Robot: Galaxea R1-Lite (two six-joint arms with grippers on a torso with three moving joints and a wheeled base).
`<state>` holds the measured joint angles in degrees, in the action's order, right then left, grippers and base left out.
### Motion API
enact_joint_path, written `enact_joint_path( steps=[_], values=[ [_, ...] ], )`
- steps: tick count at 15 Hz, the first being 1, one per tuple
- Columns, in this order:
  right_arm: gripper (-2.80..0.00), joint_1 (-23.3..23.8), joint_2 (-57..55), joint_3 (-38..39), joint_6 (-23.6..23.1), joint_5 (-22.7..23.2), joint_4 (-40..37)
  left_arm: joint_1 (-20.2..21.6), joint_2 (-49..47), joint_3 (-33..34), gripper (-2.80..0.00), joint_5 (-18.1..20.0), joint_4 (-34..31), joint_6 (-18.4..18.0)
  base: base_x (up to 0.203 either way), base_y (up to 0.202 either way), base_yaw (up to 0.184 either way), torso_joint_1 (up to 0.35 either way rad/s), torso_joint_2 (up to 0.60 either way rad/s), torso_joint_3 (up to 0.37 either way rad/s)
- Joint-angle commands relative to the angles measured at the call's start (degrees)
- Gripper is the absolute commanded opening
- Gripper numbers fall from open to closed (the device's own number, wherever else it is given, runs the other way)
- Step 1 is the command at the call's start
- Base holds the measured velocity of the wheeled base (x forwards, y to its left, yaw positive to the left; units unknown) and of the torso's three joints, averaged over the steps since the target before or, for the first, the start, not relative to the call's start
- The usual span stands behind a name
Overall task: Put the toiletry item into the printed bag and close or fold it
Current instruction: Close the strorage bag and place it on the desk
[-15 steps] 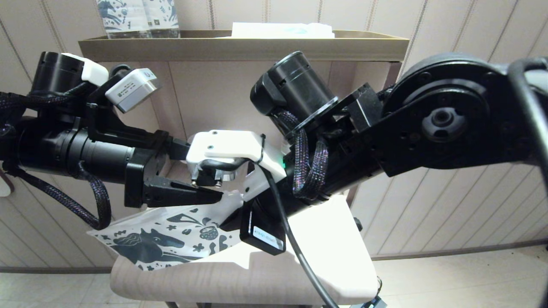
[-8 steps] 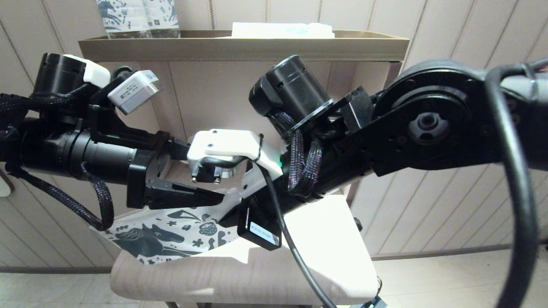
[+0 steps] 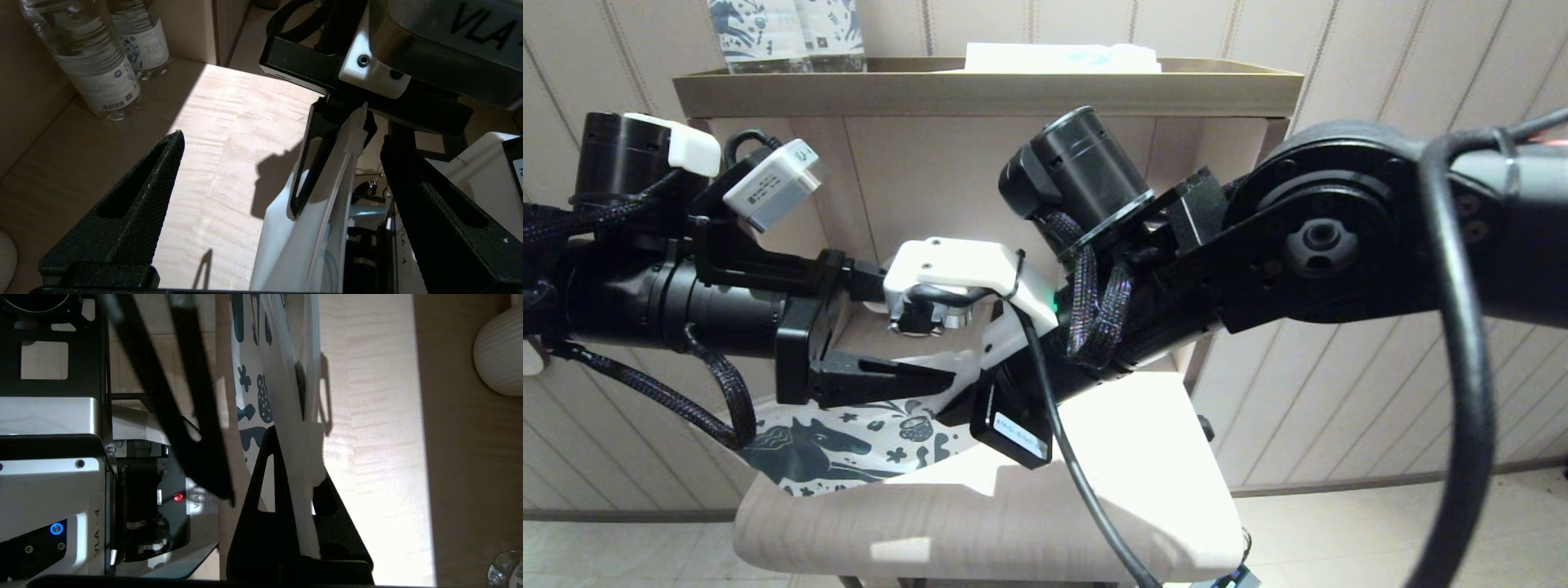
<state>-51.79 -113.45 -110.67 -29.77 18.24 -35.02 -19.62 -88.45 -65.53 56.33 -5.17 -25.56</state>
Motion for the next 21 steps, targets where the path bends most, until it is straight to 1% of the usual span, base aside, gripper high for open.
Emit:
enact_joint_path(
  steps=[1,15,17,21],
  values=[
    [-2.8,0.2,-0.2,0.0,-0.2,0.1,0.2,-0.5,0.2,0.6,0.0,0.1,0.1,-0.2,0.0,0.0,0.0,0.0,0.0,0.0],
    [-2.8,0.7,-1.1,-0.2,-0.1,0.0,0.5,-0.6,0.4,0.7,0.0,0.2,0.1,-0.1,0.0,0.0,0.0,0.0,0.0,0.0],
    [-2.8,0.8,-1.1,-0.2,-0.1,0.0,1.6,-0.6,0.4,0.8,0.0,0.2,0.1,-0.2,0.0,0.0,0.0,0.0,0.0,0.0],
    [-2.8,1.4,-1.3,-0.2,-0.1,0.0,1.7,-1.3,0.3,1.1,0.0,0.2,0.1,-0.3,0.0,0.0,0.0,0.0,0.0,0.0]
  ],
)
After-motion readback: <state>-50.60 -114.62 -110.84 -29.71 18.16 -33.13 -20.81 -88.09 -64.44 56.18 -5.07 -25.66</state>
